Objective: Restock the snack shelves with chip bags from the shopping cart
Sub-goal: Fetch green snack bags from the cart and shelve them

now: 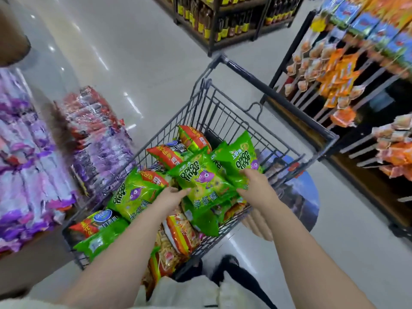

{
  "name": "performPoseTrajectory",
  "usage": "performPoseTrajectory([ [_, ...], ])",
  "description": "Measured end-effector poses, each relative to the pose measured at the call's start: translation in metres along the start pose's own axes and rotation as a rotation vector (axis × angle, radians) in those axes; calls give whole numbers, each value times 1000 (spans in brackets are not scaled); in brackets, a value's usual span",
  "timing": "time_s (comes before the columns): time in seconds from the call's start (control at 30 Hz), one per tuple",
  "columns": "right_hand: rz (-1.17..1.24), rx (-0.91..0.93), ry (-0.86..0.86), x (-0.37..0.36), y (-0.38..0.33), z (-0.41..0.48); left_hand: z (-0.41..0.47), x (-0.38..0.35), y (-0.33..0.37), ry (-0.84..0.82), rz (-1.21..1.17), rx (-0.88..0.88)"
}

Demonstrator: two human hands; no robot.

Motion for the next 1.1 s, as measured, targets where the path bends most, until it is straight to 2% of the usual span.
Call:
performPoseTrajectory([
  [0.13, -27, -24, -32, 23, 19, 48, 15, -20, 2, -93, -346, 76],
  [0.23, -19, -61, -67, 33, 35, 84, 20, -34, 8, -91, -495, 131],
  [0.43, 14, -153, -286, 26, 69, 114, 13, -75, 30, -157, -796, 217],
  [0.6, 114, -124, -414, 1, 81, 124, 16, -78, 15, 78, -891, 175],
  [0.8, 407, -193, -447, -18, 82, 129, 18, -96, -55, 320, -975, 239],
  [0.9, 487, -245, -531, -24, 82, 125, -10, -101, -69, 445, -1047, 256],
  [0.97, 524, -208, -538, -22, 68, 124, -54, -92, -49, 540, -1045, 236],
  [1.1, 472, -76, -633, -34, 11, 111, -109, -91, -92, 807, -1148, 293],
])
Point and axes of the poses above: each hand's wrist, its own z-axis towards the middle knuckle, its own x-axis out of the back of the hand, y = z × x, the point moved 10 cm from there along z, towards the middle knuckle, and after that the axes turned 14 degrees about z, right-handed, at the moved point
